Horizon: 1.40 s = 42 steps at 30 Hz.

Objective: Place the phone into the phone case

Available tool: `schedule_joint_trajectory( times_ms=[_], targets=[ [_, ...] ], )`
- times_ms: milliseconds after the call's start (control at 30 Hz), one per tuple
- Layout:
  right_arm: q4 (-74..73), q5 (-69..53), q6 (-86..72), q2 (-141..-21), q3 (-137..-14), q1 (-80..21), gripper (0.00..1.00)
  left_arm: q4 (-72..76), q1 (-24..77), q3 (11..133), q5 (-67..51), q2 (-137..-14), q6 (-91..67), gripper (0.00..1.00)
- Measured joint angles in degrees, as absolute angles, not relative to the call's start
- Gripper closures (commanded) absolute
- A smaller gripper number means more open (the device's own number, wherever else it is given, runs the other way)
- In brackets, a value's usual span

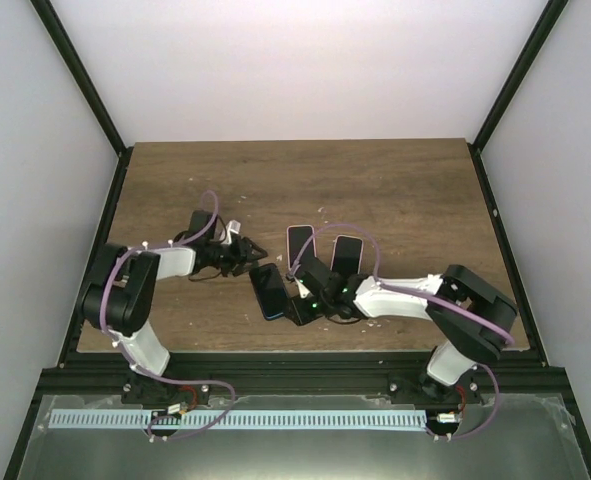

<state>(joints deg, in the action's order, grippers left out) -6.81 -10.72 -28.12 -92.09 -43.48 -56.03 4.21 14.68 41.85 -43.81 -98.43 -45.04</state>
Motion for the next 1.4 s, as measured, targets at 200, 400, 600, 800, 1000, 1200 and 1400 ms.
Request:
schedule_joint_trajectory(
  times_ms=[200,400,600,800,1000,1200,1400],
  targets=[
    [-5.4,-14.0,-31.9,-89.3,-41.8,-54.5,0.48,-7.3,14.7,45.7,-39.5,-90.4,-40.4,0.45],
    [-0.8,-18.0,-34.7,-90.0,-41.7,-50.0,0.41,-12.3,14.6,43.3,-37.0,-84.2,-37.0,0.48],
    [2.2,-20.0,-36.4,-95.3,-43.5,-47.8,0.36,-12.4,14.6,34.8,-38.1,-82.5,-37.3,0.53],
    [6.4,-21.9,-38.8,-99.2,-45.6,-47.8,0.34,-9.4,14.6,30.9,-40.9,-83.7,-38.5,0.56],
    [11.0,-25.3,-41.9,-101.4,-45.8,-47.7,0.34,-4.8,15.9,27.6,-42.9,-84.0,-40.4,0.61],
    [13.8,-29.3,-45.4,-102.5,-45.7,-46.5,0.34,1.0,16.9,25.0,-45.1,-85.4,-43.0,0.75],
    [17.6,-32.6,-49.1,-102.5,-44.1,-45.3,0.34,3.0,17.0,23.5,-45.4,-85.5,-43.7,0.78]
  ],
)
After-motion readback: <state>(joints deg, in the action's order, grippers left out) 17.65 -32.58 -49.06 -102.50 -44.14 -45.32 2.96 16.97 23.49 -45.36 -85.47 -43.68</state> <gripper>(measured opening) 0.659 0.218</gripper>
